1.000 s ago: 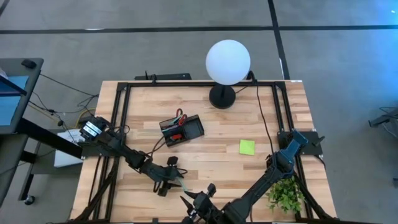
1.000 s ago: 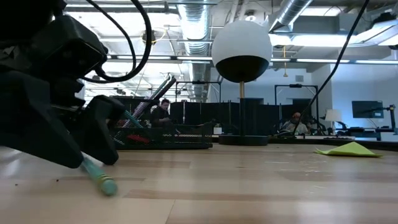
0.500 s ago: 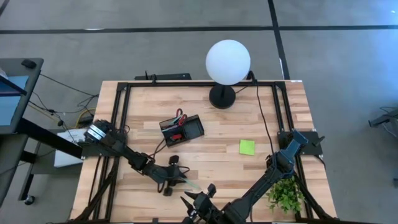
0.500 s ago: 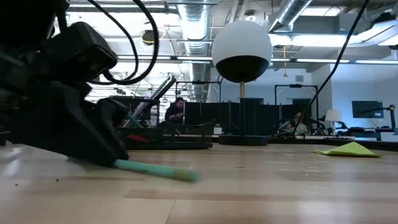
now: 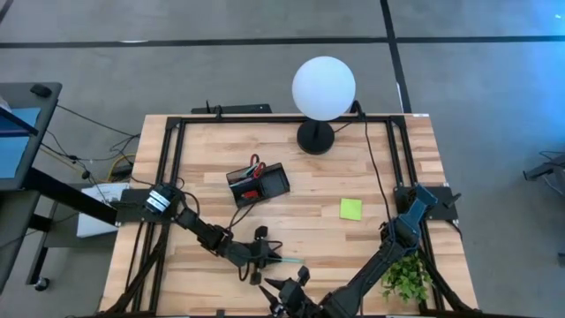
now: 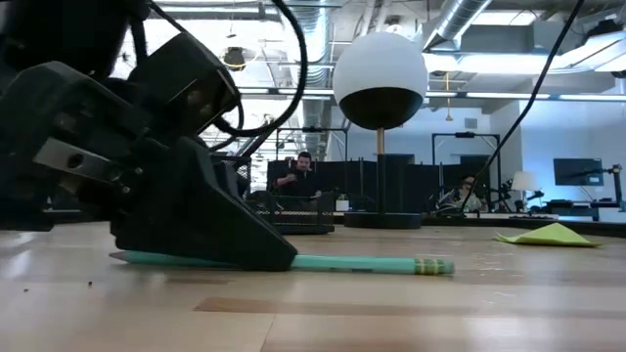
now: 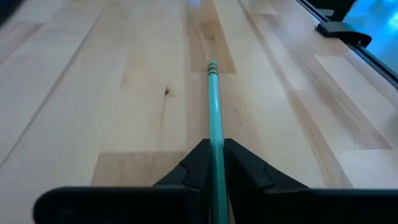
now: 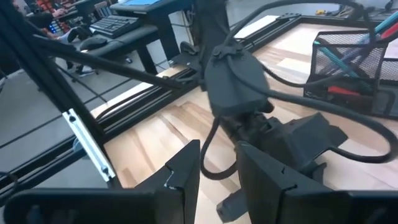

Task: Pick and place office supplies into organizer
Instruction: Put the blue pencil into the black desk organizer

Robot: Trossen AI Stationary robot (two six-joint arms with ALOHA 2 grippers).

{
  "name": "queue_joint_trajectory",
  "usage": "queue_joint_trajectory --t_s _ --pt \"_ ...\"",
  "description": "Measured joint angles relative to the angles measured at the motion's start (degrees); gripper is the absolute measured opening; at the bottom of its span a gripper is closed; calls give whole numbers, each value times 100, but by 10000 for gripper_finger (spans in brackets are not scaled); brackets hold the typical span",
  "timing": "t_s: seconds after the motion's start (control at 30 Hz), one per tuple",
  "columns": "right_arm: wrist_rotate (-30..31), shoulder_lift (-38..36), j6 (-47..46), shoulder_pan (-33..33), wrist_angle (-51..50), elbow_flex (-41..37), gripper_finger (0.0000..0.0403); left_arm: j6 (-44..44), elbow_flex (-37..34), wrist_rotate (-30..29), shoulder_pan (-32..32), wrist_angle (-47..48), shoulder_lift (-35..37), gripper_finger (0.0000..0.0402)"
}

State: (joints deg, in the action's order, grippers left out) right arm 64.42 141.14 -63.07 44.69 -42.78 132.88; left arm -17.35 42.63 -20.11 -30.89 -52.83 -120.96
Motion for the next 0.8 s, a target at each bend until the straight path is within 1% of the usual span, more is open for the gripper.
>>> queue_joint_trajectory --t_s 0.07,0.17,0.33,0.43,0.53,0.63,0.73,0.8 --pt "0 0 1 10 0 0 97 169 64 77 11 137 2 38" --pt "1 0 2 39 0 0 97 391 144 32 8 412 -3 57" --pt "2 0 2 28 0 0 97 416 157 1 27 623 1 94" --pt "2 2 2 32 0 0 97 415 153 65 31 620 0 107" --pt "2 2 2 30 2 0 97 208 151 71 34 622 -1 111" --pt "0 2 2 28 16 0 98 110 149 75 53 604 -72 106" --pt "0 2 4 30 81 0 98 -149 158 22 54 205 -312 94" --pt "0 2 6 30 146 0 98 -105 175 -137 31 -118 -517 85"
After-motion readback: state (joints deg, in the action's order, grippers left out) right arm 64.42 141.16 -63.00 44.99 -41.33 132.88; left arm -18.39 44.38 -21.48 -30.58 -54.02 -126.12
